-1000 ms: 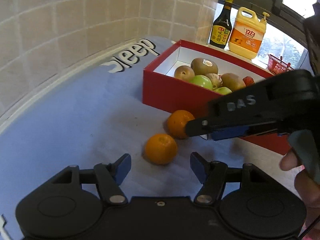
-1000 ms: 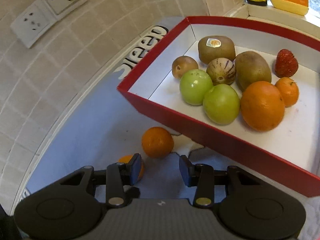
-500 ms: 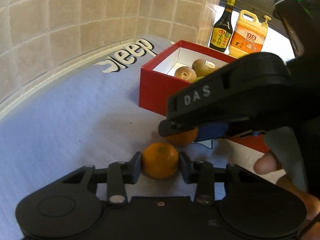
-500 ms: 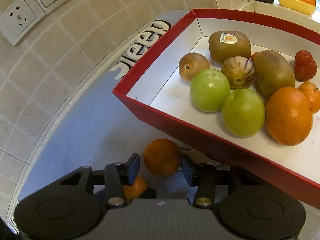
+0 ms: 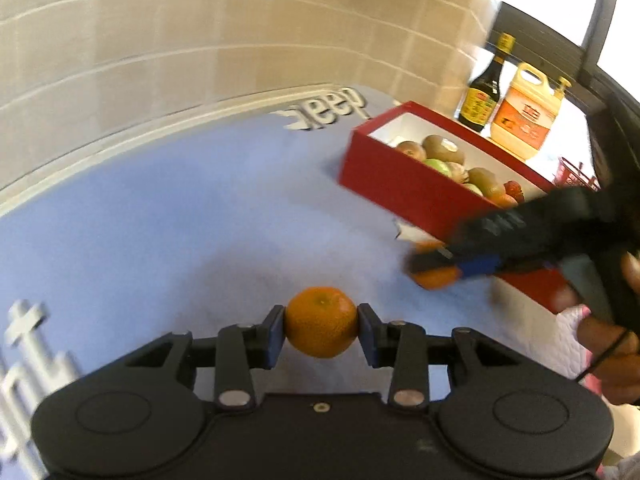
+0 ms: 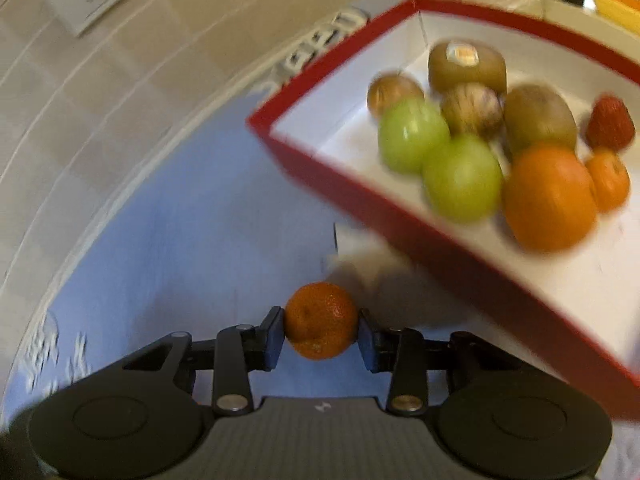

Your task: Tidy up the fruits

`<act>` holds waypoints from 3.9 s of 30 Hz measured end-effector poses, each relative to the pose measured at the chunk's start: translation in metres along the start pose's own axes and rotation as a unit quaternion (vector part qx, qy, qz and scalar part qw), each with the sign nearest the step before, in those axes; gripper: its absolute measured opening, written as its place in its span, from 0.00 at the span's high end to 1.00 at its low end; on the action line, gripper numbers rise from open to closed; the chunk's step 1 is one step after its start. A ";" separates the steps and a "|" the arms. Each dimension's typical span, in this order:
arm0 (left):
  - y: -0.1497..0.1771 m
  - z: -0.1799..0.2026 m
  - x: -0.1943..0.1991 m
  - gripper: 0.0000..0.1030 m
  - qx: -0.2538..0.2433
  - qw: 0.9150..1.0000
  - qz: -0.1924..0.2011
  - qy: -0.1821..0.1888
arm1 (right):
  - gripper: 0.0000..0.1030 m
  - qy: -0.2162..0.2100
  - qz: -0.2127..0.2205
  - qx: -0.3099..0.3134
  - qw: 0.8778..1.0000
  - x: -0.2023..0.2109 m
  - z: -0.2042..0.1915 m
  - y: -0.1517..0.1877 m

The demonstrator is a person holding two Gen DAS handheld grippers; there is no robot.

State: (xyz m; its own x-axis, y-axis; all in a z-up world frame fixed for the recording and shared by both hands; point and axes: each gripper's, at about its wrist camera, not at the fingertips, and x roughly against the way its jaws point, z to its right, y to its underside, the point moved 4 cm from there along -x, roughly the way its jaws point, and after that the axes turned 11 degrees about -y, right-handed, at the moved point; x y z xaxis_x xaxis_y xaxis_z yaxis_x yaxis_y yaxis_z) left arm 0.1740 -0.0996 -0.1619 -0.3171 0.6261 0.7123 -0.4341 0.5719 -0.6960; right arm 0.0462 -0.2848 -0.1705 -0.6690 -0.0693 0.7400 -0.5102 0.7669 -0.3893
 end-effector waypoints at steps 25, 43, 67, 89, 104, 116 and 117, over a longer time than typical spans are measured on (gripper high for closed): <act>-0.070 0.188 0.044 0.56 -0.106 0.988 0.096 0.062 | 0.61 -0.024 0.133 0.087 0.987 0.184 0.089 -0.038; -0.077 0.303 -0.088 0.56 -0.214 0.974 -0.030 0.071 | 0.60 0.108 0.018 0.202 0.973 0.132 0.155 -0.111; -0.078 0.296 -0.119 0.53 -0.160 0.979 -0.081 0.099 | 0.60 0.139 -0.103 0.195 0.965 0.076 0.174 -0.109; -0.091 0.278 -0.054 0.37 -0.137 0.987 -0.024 0.075 | 0.55 0.124 -0.056 0.197 0.971 0.131 0.144 -0.090; -0.103 0.159 0.091 0.23 0.013 0.980 0.076 -0.182 | 0.32 0.094 0.055 0.217 0.970 0.198 0.017 -0.056; -0.073 0.131 0.095 0.23 0.051 0.975 0.021 -0.215 | 0.29 0.118 0.052 0.224 0.966 0.179 -0.025 -0.030; -0.071 0.132 0.093 0.23 0.052 0.975 0.017 -0.213 | 0.29 0.124 0.052 0.224 0.965 0.178 -0.024 -0.027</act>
State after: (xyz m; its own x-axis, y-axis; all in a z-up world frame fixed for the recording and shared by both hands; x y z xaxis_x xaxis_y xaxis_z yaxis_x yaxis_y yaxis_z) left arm 0.0637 -0.1525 -0.0340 -0.6452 0.3530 0.6776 -0.4933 0.4848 -0.7222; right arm -0.0460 -0.3023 -0.0152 -0.6076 0.1898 0.7712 -0.6676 0.4040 -0.6254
